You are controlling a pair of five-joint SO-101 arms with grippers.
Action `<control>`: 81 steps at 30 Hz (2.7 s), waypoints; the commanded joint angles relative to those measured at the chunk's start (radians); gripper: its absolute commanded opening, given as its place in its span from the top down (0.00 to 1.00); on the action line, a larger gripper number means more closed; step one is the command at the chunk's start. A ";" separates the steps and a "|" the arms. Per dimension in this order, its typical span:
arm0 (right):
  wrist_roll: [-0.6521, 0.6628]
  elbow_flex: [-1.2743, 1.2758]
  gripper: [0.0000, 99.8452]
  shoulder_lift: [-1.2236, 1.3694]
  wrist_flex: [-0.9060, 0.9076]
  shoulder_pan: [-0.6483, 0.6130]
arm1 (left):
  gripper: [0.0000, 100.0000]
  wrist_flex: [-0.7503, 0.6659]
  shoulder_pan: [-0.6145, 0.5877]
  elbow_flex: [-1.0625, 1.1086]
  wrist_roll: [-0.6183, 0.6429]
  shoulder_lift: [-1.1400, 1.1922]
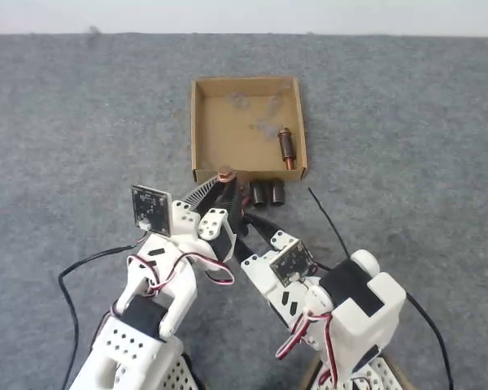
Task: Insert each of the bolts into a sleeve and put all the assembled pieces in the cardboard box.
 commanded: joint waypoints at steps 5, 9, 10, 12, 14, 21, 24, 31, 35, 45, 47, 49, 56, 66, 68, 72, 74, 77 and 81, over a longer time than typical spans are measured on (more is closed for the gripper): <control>0.006 0.026 0.99 -0.045 0.004 0.016 | 0.99 -0.117 0.003 0.048 0.011 -0.037; 0.006 0.026 0.99 -0.045 0.004 0.016 | 0.99 -0.120 -0.018 0.047 0.011 -0.037; 0.006 0.026 0.99 -0.045 0.004 0.016 | 0.99 -0.121 -0.025 0.047 0.011 -0.037; 0.006 0.026 0.99 -0.045 0.004 0.016 | 0.99 -0.121 -0.031 0.047 0.011 -0.037; 0.006 0.026 0.99 -0.045 0.004 0.016 | 0.99 -0.121 -0.023 0.050 0.011 -0.037; 0.006 0.028 0.99 -0.048 0.004 0.021 | 0.99 -0.114 -0.023 0.053 0.011 -0.035; 0.008 0.028 0.99 -0.050 0.004 0.022 | 0.99 -0.104 -0.023 0.056 0.011 -0.035; 0.008 0.028 0.99 -0.050 0.004 0.022 | 0.99 -0.043 -0.021 0.062 0.012 -0.035; 0.008 0.028 0.99 -0.050 0.004 0.022 | 0.99 -0.043 -0.020 0.062 0.012 -0.035; 0.014 0.028 0.99 -0.045 0.004 0.024 | 0.99 -0.008 -0.006 0.073 0.012 -0.035; 0.014 0.028 0.99 -0.047 0.004 0.025 | 0.99 0.009 -0.005 0.074 0.012 -0.035; 0.014 0.028 0.99 -0.048 0.004 0.025 | 0.99 0.032 0.002 0.074 0.014 -0.035; 0.014 0.028 0.99 -0.051 0.004 0.036 | 0.99 0.094 0.002 0.074 0.015 -0.034; 0.009 0.028 0.99 -0.044 -0.044 0.054 | 0.99 0.164 0.060 0.074 0.015 -0.034; 0.009 0.028 0.99 -0.044 -0.044 0.054 | 0.99 0.161 0.060 0.074 0.015 -0.034; 0.009 0.028 0.99 -0.044 -0.044 0.056 | 0.99 0.152 0.060 0.074 0.009 -0.035; 0.009 0.028 0.99 -0.044 -0.044 0.056 | 0.99 0.135 0.060 0.074 0.009 -0.035; 0.009 0.028 0.99 -0.044 -0.044 0.056 | 0.99 0.132 0.060 0.074 0.009 -0.035; 0.009 0.028 0.99 -0.044 -0.044 0.056 | 0.98 0.132 0.060 0.074 0.009 -0.035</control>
